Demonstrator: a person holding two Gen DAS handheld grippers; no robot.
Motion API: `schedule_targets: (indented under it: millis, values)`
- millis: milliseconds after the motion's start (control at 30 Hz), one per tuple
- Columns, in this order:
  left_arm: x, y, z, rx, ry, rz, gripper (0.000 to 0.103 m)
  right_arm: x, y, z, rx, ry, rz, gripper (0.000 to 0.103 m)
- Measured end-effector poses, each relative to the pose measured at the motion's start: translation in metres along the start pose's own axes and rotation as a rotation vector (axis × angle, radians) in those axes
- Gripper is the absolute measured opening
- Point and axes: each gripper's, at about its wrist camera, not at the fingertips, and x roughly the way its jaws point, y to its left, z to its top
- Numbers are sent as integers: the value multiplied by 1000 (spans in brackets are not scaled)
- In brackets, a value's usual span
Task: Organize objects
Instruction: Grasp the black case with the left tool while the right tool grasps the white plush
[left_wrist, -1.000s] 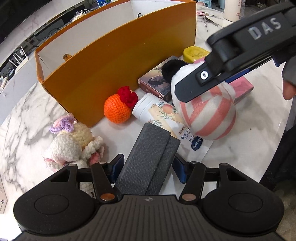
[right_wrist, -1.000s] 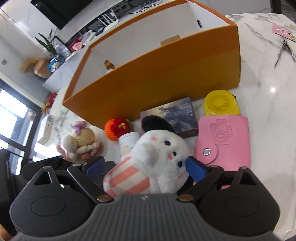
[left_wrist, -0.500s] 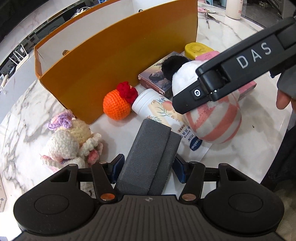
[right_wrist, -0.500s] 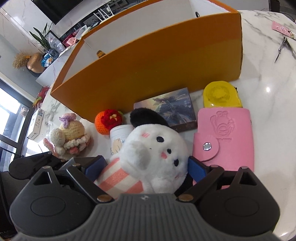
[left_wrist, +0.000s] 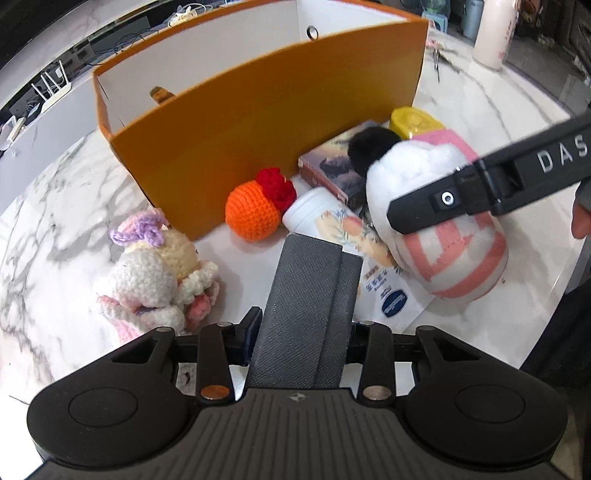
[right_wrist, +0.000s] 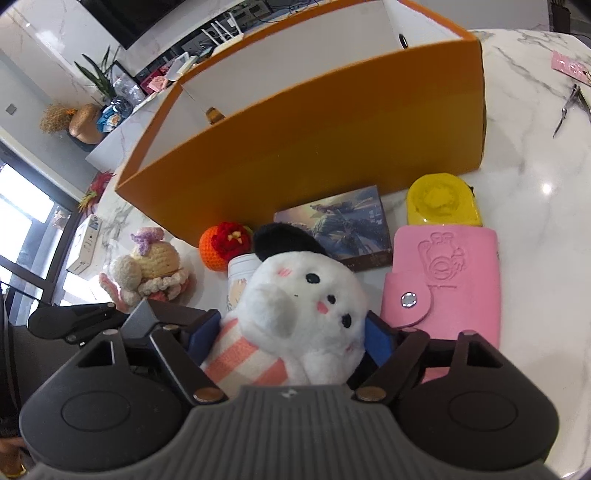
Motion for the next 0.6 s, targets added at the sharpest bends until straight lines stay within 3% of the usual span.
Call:
schedule_targets:
  millis: [200, 600]
  values:
    - [-18, -5, 0, 0, -44, 26, 45, -14, -5, 2, 2, -23, 30, 81]
    - [-29, -32, 47, -53, -150, 23, 45, -57, -5, 11, -23, -110, 80, 81]
